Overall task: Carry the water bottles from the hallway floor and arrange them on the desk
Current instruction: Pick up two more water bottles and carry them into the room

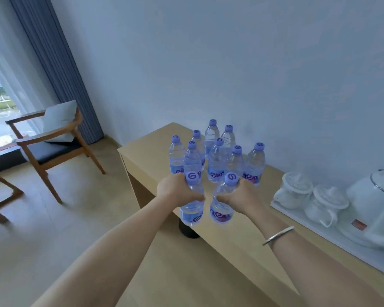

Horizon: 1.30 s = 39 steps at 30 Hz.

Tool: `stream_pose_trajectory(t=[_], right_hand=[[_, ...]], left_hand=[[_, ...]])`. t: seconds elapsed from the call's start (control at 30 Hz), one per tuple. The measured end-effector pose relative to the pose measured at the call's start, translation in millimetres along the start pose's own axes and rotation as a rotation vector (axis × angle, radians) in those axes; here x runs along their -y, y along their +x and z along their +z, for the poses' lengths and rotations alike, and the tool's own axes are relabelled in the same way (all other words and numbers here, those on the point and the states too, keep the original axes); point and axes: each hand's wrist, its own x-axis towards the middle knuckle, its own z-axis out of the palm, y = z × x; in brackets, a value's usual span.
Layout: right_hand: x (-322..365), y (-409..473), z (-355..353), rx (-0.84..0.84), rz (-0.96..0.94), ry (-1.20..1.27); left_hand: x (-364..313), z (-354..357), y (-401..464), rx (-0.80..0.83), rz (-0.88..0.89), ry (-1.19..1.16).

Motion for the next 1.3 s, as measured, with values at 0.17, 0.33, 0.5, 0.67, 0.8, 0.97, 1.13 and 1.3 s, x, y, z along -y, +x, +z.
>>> stream_pose_trajectory(t=[0.17, 0.33, 0.5, 0.67, 0.8, 0.97, 1.13, 1.3], right_hand=[[-9.8, 43.6, 11.1, -0.099, 0.126, -0.034], [-11.4, 78.5, 23.4, -0.179, 0.255, -0.027], [-9.7, 98.4, 27.9, -0.209, 0.395, -0.056], [-12.7, 98.2, 29.9, -0.21, 0.4, 0.007], [-14.0, 91.8, 38.2, -0.294, 0.348, 0.151], [-12.3, 87.1, 46.6, -0.362, 0.378, 0.119], [-6.6, 82.5, 59.5, -0.458, 0.43, -0.072], [3.3, 72.7, 70.7, -0.511, 0.424, -0.103]], left_hand=[[-8.0, 10.7, 74.2, 0.103, 0.128, 0.029], [-13.9, 18.4, 130.6, 0.184, 0.297, 0.075], [-13.0, 26.9, 162.9, 0.26, 0.425, 0.092], [-12.6, 33.3, 182.1, 0.337, 0.451, 0.066], [-10.8, 36.4, 186.5, 0.328, 0.49, 0.068], [-5.6, 40.5, 185.5, 0.299, 0.532, 0.08], [4.0, 42.7, 183.6, 0.262, 0.567, 0.046], [20.2, 37.7, 177.5, 0.205, 0.599, 0.06]])
